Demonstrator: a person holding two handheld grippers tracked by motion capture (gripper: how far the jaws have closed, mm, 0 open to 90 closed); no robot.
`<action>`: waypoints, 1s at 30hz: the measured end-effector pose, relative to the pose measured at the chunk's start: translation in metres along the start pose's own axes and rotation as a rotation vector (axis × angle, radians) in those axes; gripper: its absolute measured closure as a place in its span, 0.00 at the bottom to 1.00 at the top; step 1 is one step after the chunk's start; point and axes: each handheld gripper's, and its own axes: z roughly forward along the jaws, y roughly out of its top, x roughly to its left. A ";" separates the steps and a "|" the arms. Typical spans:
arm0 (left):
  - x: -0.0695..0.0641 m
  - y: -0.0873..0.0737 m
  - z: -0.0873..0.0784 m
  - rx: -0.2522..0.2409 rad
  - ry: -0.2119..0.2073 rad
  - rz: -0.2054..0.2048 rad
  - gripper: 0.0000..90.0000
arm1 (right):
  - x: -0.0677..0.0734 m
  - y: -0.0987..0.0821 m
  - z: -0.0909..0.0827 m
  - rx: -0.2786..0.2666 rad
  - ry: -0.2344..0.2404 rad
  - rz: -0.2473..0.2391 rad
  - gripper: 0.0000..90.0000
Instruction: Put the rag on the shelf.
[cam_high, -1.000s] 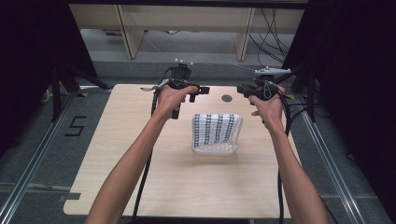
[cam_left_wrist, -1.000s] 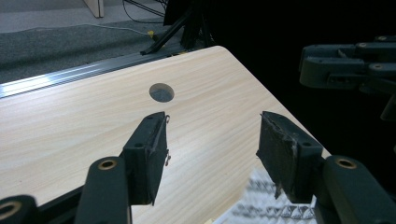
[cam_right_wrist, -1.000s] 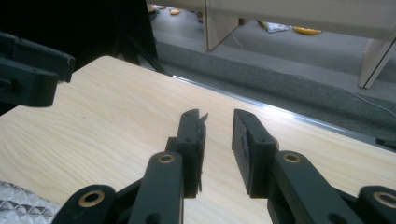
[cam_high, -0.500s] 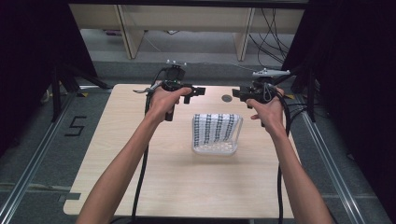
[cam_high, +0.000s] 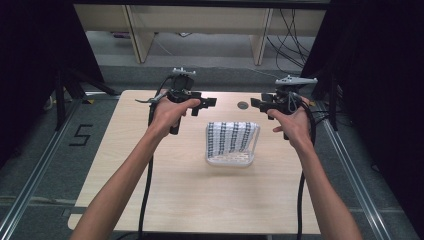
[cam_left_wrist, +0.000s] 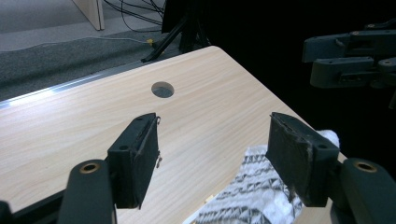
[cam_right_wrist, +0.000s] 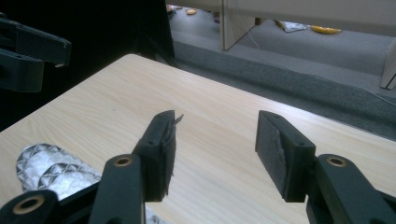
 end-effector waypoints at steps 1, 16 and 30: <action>0.000 -0.001 -0.001 -0.001 0.007 0.009 0.36 | 0.000 -0.001 -0.003 0.002 0.000 -0.009 0.54; -0.006 -0.023 -0.018 -0.016 -0.023 0.037 0.31 | 0.013 -0.007 -0.018 -0.008 0.041 0.004 0.45; -0.012 -0.046 -0.040 -0.023 -0.035 0.074 0.29 | 0.023 -0.014 -0.036 -0.017 0.062 -0.045 0.36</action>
